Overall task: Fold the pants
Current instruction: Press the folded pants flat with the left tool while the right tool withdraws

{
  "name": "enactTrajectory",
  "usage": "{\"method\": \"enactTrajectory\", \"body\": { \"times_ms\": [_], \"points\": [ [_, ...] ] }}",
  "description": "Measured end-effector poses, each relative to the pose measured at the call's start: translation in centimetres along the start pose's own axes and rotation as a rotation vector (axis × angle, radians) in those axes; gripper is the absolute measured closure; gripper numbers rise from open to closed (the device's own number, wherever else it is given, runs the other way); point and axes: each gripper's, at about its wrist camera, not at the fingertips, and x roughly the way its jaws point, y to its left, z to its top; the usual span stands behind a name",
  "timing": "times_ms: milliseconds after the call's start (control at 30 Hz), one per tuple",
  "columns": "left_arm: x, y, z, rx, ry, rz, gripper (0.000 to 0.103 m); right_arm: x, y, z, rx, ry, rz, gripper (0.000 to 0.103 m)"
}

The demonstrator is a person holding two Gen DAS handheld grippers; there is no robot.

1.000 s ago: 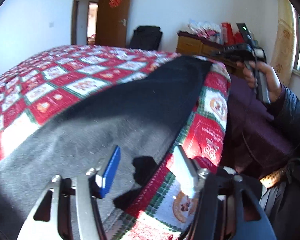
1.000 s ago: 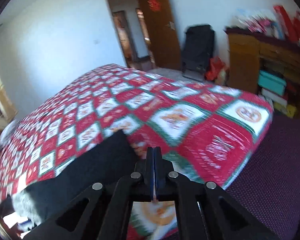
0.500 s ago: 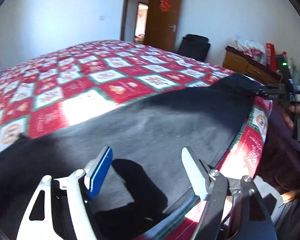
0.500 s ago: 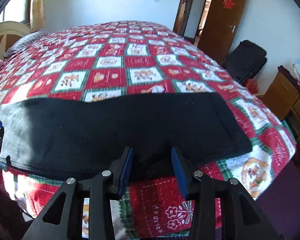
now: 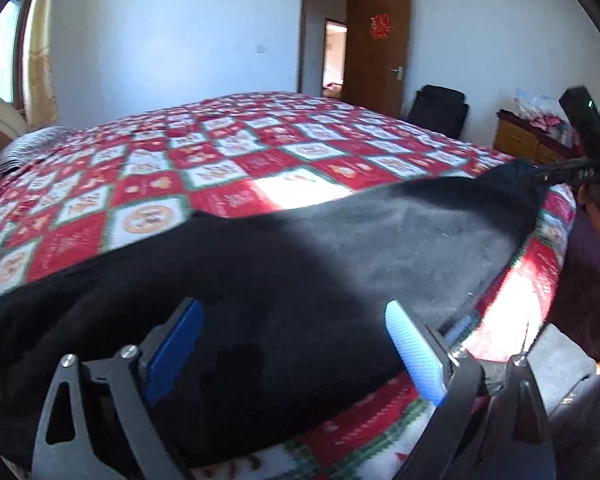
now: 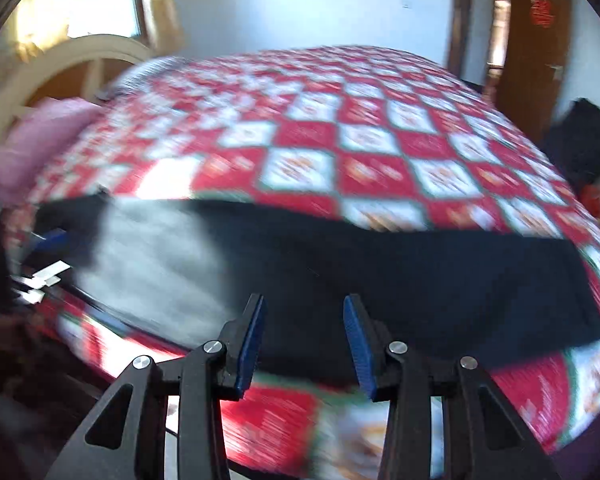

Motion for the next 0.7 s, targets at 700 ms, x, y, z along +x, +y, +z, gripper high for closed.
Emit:
{"method": "enactTrajectory", "body": {
  "times_ms": [700],
  "points": [
    [0.8, 4.0, -1.6, -0.096, 0.059, 0.073, 0.005, 22.8, 20.9, 11.4, 0.200, 0.360, 0.552, 0.060]
  ]
}}
